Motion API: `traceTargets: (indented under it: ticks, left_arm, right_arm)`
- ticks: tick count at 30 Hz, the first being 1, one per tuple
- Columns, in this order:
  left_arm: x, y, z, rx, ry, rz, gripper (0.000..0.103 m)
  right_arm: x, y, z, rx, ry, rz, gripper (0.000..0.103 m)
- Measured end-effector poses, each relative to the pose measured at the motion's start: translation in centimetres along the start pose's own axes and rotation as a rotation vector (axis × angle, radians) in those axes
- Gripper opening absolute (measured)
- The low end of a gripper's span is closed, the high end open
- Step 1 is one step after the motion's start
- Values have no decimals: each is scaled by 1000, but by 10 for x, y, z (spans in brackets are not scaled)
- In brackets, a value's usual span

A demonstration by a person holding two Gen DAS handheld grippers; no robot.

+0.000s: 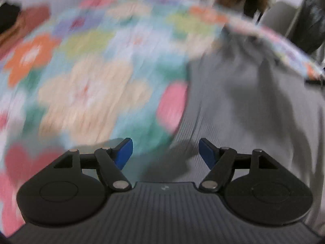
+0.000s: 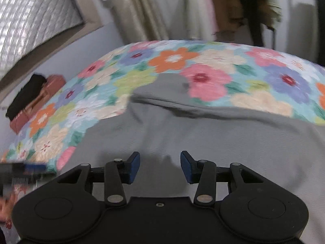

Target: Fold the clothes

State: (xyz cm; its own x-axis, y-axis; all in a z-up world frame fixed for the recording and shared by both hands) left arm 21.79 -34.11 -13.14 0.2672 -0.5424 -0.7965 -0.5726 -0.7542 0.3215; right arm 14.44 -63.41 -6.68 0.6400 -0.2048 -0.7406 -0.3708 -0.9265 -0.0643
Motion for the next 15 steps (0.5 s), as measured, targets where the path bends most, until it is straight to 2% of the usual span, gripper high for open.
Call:
traceTargets:
  ticks: [3,5,7,9,10,11,13,15]
  left_arm:
    - [-18,-9,16,-57,-9,-20,77]
    - [-30,-16,25,-108,7,-20,91]
    - [-29,-22,35,-142,-10,-12,92]
    - [-26,-25,41,-127,-16,57,89]
    - [-28,-25,41,-112,2,96,75]
    - [-31,-25,41,-97,19,135,50]
    - [-32,-26,39,-124,37,229,38]
    - [-30,-27,37,-162,49,303,38]
  right_arm:
    - [14,-40,-14,15,-32,-54,51]
    - [25,-67,-17,37,-82,-100,53]
    - [34,-94,-19,35,-127,-131,56]
    - [43,-122,-19,-1,-158,-140,59]
    - [49,-134,-20,-14,-168,-137,62]
    - [56,-146,-20,-25,-175,-132,63]
    - [73,-161,-20,-46,-192,-100,64]
    - [91,-175,-20,-67,-208,-66,65]
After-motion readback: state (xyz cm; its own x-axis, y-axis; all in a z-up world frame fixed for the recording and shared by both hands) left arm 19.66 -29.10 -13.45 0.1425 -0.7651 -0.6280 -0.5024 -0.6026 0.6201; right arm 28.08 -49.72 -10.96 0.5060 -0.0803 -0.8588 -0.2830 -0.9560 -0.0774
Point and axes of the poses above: each gripper's, at about its wrist camera, not at the fingertips, and x roughly the way its jaws point, y to its right, z to its underside, the point moved 9 cm from there along x, roughly the way its jaws point, and after that the axes turned 13 degrees about z, right-handed, at the moved point
